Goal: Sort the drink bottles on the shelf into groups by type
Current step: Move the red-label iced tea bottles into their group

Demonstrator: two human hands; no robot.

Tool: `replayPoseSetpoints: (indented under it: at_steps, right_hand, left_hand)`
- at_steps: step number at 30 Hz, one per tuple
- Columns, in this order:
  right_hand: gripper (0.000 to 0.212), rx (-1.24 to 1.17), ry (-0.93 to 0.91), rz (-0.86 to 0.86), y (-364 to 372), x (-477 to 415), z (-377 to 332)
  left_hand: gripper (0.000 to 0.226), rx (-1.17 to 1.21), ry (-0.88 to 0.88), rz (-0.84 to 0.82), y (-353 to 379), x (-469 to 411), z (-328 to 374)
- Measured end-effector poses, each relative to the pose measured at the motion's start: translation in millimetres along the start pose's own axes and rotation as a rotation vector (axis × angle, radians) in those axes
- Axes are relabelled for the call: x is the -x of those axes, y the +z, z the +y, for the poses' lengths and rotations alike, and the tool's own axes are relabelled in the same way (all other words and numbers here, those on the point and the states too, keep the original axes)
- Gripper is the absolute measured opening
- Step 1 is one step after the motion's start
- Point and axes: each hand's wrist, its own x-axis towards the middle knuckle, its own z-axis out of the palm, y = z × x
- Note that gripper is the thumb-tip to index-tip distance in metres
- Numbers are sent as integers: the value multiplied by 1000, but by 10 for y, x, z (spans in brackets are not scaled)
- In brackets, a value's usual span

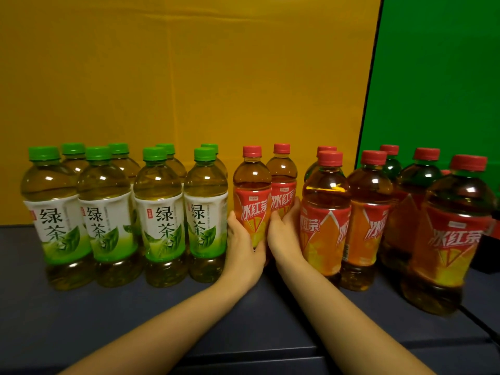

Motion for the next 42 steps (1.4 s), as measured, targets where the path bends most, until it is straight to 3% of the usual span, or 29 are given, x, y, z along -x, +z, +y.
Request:
replayPoseSetpoints:
  at_steps: [6,12,21,29,42]
  right_hand:
    - [57,43,71,31,91,-129,50]
    - [53,220,36,27,67,-113,104]
    - [56,280,-4,37,21,-59,120]
    - [56,233,10,43,-34,-37,106]
    - [52,148,10,20,-26,39,36]
  left_hand:
    - [86,-42,13,28,27,-46,-45]
    - [87,-85,-27,26,45,-65,-42]
    - [86,-100,-137,59,137,-165,48]
    - [82,-137,-208,70,185,-281,65]
    - [87,-115,-181,-7,163,-249,57]
